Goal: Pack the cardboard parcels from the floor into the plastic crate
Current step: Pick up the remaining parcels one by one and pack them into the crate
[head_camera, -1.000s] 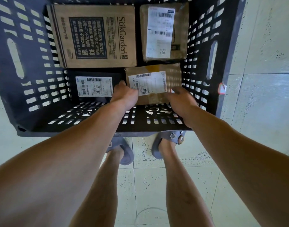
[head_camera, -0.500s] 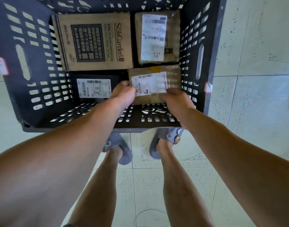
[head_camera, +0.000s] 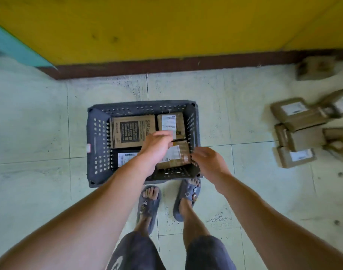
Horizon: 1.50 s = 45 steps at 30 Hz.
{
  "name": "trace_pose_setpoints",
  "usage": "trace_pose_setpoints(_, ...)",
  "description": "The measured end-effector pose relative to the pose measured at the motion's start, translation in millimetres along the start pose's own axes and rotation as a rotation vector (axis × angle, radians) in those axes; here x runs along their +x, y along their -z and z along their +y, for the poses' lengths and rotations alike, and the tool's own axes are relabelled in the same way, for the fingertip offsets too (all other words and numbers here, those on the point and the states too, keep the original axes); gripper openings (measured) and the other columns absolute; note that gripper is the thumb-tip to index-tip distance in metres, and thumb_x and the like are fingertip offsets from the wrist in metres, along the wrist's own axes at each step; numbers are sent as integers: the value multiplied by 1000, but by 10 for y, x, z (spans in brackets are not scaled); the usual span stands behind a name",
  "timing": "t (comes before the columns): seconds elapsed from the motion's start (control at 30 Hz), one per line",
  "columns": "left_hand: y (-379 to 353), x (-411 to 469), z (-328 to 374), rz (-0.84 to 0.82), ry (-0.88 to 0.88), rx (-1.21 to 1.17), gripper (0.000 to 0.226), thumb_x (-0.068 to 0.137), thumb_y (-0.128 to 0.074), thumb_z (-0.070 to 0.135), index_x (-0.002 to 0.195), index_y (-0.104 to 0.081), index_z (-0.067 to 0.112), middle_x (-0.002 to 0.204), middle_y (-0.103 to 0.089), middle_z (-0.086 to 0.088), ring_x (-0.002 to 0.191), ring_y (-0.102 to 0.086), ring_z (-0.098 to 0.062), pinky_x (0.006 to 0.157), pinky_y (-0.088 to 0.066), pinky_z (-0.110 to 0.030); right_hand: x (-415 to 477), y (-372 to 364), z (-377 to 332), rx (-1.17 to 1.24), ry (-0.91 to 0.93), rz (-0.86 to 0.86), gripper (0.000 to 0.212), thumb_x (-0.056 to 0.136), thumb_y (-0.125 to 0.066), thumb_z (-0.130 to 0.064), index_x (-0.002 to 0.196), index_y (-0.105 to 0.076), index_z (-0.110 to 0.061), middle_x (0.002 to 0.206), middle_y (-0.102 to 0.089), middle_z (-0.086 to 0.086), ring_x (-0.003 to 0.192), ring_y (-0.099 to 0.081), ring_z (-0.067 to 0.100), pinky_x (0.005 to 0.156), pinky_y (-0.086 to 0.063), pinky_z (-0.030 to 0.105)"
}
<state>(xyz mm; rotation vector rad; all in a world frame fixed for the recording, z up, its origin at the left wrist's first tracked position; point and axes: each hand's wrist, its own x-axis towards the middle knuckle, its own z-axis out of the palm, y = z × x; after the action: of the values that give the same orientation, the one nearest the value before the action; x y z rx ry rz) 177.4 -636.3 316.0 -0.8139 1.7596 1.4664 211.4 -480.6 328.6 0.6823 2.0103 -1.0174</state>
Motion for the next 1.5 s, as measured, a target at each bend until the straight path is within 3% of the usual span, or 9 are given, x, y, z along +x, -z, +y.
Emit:
trace_pose_setpoints(0.07,39,-425,289,-43,-60,4,18,96,-54,20,109,-64,27,118,-67,2,103,-64,-9,99,-49,-36,-452,202,-122,37,-10,48,16,94,-45,-21,87,-59,-18,74,-55,1,63,-50,17,44,-34,19)
trace_pose_setpoints(0.1,37,-622,429,-70,-95,16,19,97,-54,20,112,-64,26,118,-66,3,103,-64,-9,98,-49,-35,-679,318,-165,66,-16,69,18,94,-46,-20,91,-62,-11,77,-57,8,66,-52,20,46,-40,20)
trace_pose_setpoints(0.17,26,-990,654,-106,-136,49,23,97,-53,19,117,-64,22,118,-67,1,102,-63,-10,93,-49,-30,-1113,500,-181,143,-23,110,28,94,-49,-19,109,-61,1,101,-64,23,89,-63,34,75,-54,38)
trace_pose_setpoints(0.2,13,-1168,748,-118,-148,58,24,97,-53,17,119,-64,19,117,-67,0,101,-64,-11,89,-48,-28,-1303,584,-160,177,-29,140,31,93,-51,-19,114,-57,4,114,-61,27,103,-60,40,90,-50,49)
trace_pose_setpoints(0.3,-89,-1628,986,-155,-201,84,25,98,-51,16,119,-64,17,113,-69,1,102,-65,-12,83,-48,-24,-1849,889,-92,302,-28,250,31,93,-54,-23,113,-57,0,125,-59,22,114,-56,41,103,-42,55)
trace_pose_setpoints(0.43,-330,-2007,1166,-229,-264,163,23,99,-50,17,116,-65,18,112,-69,2,102,-65,-11,83,-49,-27,-2388,1322,131,454,19,391,29,95,-55,-29,123,-63,-25,130,-60,-5,116,-58,19,105,-45,39)
trace_pose_setpoints(0.77,-2180,-2474,1566,-401,-370,365,25,100,-46,18,122,-59,16,114,-67,-2,106,-63,-16,90,-51,-31,-2748,2568,1219,713,57,513,30,97,-54,-24,126,-61,-18,127,-61,-1,114,-58,15,104,-46,34)
trace_pose_setpoints(1.07,-4135,-2726,1721,-429,-311,401,25,101,-44,19,121,-59,18,115,-66,0,107,-63,-17,97,-50,-36,-2575,3980,2447,827,8,497,24,95,-54,-27,117,-65,-24,118,-64,-6,107,-61,12,100,-48,34)
trace_pose_setpoints(1.5,-5424,-1677,2399,-353,-137,280,29,101,-46,19,126,-59,16,114,-68,1,106,-63,-15,93,-50,-31,-1239,5461,2538,715,-99,365,30,96,-54,-24,124,-62,-19,121,-64,0,110,-60,14,104,-46,36)
